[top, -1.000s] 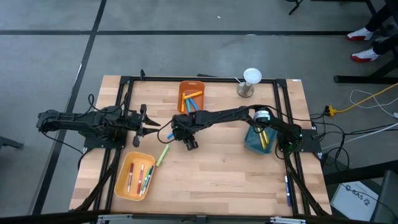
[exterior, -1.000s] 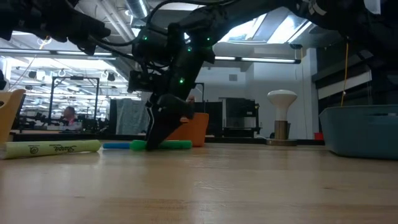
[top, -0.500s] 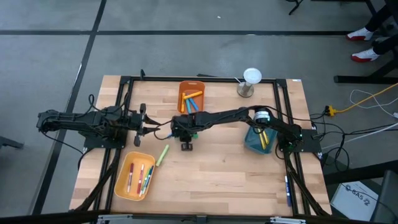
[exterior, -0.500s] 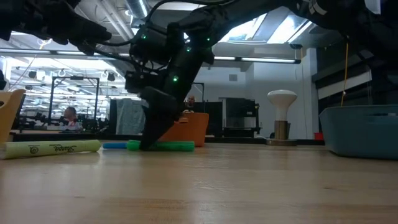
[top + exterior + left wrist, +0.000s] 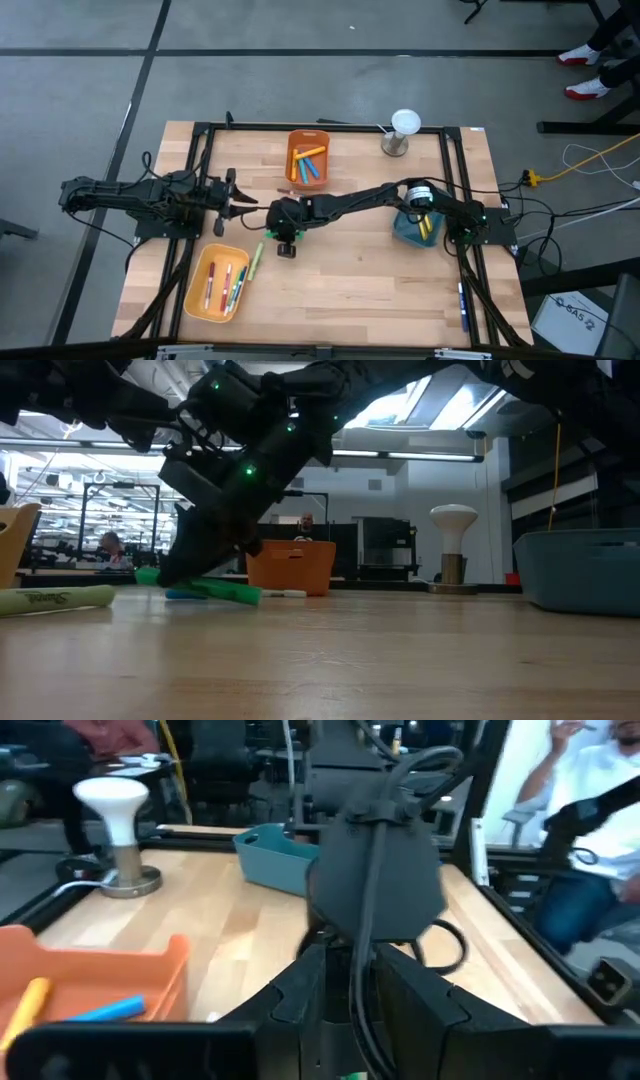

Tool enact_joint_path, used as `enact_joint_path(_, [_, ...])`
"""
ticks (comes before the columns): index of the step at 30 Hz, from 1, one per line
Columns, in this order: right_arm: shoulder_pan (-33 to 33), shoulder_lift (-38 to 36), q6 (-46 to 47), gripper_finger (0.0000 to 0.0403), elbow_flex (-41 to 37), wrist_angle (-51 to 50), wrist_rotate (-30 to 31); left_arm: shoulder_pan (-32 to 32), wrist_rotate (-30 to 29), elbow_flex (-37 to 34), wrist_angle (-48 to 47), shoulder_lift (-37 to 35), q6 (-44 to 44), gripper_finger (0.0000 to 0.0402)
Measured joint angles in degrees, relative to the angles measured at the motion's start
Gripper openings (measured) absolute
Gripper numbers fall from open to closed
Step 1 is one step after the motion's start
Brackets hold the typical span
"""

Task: Pick & Place Markers
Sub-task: Put the green highlighter pen into the orange bin

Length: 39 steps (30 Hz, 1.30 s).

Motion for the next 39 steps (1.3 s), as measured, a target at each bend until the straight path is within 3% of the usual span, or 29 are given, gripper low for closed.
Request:
enact_joint_path(4, [0.1, 0.0, 0.0, 0.0073, 0.0, 0.0, -1.7, 0.0, 4.1, 0.0, 0.0, -0.5, 2.1, 0.0088])
enact_joint_path(10, [-0.8, -2.2, -0.7, 0.0068, 0.0, -4.9, -8.0, 0.0, 4.4, 0.0, -0.2, -2.2, 1.9, 0.0088])
enact_joint_path(16, [-1.8, -6.2, -6.5, 0.0068, 0.0, -10.6, -8.5, 0.0, 2.1, 0.1, -3.1, -4.4, 1.3, 0.009])
enact_joint_path(30, [-4.5, -12.5, -9.0, 0.0067, 0.2, -25.4, -7.9, 0.1, 1.3, 0.0, -7.0, -5.4, -1.1, 0.0089])
enact_joint_path(39, [-7.7, -15.0, -11.9, 0.0067, 0.2, -27.1, -7.4, 0.1, 1.3, 0.0, -8.9, -5.4, -2.7, 0.009])
